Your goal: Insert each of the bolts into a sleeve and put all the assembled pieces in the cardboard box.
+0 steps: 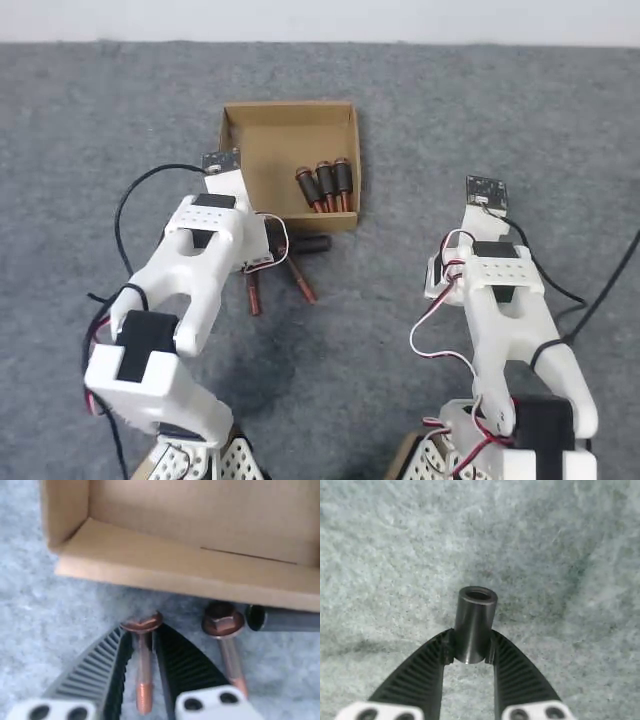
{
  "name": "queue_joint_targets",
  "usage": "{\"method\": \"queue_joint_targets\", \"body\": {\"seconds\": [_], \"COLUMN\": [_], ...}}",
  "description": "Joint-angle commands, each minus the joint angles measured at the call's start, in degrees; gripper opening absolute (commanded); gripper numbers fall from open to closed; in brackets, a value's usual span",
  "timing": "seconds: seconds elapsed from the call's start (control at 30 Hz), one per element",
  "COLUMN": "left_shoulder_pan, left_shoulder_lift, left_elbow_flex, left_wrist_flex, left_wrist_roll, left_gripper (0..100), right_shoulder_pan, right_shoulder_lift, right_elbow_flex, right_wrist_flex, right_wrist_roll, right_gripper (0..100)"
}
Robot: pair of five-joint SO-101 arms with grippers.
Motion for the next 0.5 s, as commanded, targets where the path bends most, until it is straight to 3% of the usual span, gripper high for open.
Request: {"method": "queue_joint_targets", "body": {"seconds": [0.0, 0.47], "left_shoulder_pan": [-0.1, -0.2], "left_shoulder_lift": [-4.5, -24.8], "left_elbow_flex": [1.0, 15.1], "left_wrist_flex": [0.7, -6.2], "left_wrist_roll": [0.4, 0.8], "left_gripper": [1, 1], "right_shoulder_pan": [0.3, 0.3], "right_shoulder_lift": [-2.9, -2.9], "right_elbow_flex": [-0.4, -0.4], "right_wrist_flex": [-0.7, -0.7], "right_wrist_roll": [1.1, 1.1], "right_gripper": [0.7, 0.7]}}
